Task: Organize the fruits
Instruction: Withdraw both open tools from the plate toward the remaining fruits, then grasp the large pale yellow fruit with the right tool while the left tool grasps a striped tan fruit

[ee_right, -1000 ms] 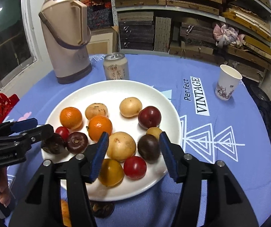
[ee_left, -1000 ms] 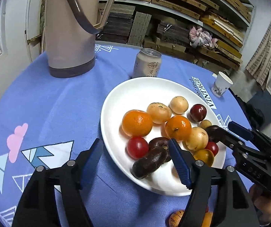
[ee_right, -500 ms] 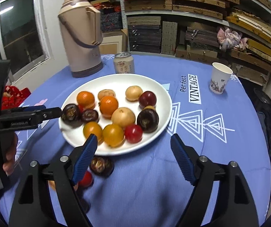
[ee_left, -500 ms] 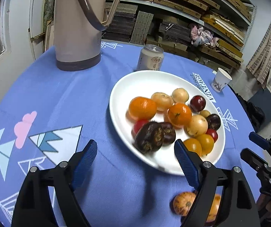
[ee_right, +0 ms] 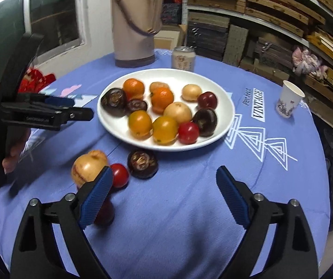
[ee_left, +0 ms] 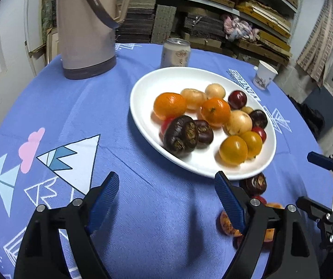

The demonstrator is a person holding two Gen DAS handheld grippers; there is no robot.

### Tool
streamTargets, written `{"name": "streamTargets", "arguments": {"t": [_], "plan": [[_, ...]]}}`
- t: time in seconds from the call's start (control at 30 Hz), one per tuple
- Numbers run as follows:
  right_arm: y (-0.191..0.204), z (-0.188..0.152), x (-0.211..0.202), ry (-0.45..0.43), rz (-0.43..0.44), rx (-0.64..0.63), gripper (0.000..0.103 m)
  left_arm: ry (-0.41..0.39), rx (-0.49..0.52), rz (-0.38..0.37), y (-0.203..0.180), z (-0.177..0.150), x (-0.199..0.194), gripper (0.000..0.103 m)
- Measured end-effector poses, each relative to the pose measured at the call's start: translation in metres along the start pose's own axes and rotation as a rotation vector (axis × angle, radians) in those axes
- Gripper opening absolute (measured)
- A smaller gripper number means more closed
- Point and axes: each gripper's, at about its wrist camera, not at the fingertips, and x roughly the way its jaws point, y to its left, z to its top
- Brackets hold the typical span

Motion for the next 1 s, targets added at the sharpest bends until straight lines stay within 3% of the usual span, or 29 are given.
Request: {"name": "streamTargets", "arguments": {"t": [0.27,0.53,0.63,0.7,0.83,1.0], "plan": [[0.033,-0.006,0.004,0.036,0.079,-0.122,0.088,0.02,0.044,0.0,-0.01,-0.006,0.002,0.086],[0.06,-0.008,0.014,0.018,0.129,-0.163,0.088,0.04,0.057,0.009,-0.011,-0.008,0.006,0.086],[0.069,-0.009,0.023,0.034,0.157,-0.169,0.068,0.038,0.054,0.01,-0.01,-0.007,0.006,0.086],[0.07,-0.008,0.027,0.049,0.174,-0.153,0.044,0.037,0.05,0.011,-0.008,-0.007,0.005,0.086],[0.065,-0.004,0.024,0.029,0.198,-0.105,0.042,0.044,0.061,0.012,-0.009,-0.008,0.006,0.086],[0.047,-0.002,0.02,0.024,0.167,-0.056,0.042,0.08,0.118,-0.017,-0.018,-0.013,0.01,0.086]]}}
